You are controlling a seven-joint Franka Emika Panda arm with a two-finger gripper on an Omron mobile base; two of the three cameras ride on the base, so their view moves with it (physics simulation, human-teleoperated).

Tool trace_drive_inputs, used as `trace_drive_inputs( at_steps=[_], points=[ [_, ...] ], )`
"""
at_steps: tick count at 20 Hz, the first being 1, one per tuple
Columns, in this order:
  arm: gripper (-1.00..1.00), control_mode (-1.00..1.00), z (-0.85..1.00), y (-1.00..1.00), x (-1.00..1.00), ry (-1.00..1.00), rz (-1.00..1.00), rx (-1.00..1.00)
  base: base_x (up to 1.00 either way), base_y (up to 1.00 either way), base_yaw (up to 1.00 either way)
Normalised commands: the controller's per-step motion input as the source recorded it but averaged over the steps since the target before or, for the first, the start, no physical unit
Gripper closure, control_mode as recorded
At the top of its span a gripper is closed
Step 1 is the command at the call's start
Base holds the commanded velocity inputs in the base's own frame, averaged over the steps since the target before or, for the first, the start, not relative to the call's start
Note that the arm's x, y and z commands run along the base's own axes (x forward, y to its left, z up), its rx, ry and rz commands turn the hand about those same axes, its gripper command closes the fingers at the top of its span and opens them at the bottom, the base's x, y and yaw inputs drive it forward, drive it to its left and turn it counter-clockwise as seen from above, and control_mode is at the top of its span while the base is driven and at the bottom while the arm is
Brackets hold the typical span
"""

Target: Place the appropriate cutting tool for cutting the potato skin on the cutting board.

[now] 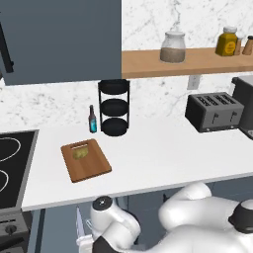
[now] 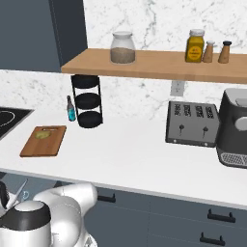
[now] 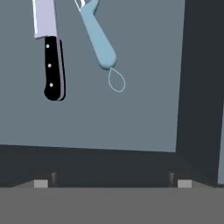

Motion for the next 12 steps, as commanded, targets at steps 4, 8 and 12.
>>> trace_drive_inputs(
  at_steps=[4, 8, 12],
  points=[
    [-1.00, -1.00, 0.00, 0.00, -0.93, 0.00, 0.00, 0.00, 0.00, 0.00, 0.00],
    [-1.00, -1.00, 0.00, 0.00, -0.84, 0.00, 0.00, 0.00, 0.00, 0.00, 0.00],
    [-1.00, -1.00, 0.02, -0.04, 0.10, 0.00, 0.00, -0.01, 0.00, 0.00, 0.00]
  ],
)
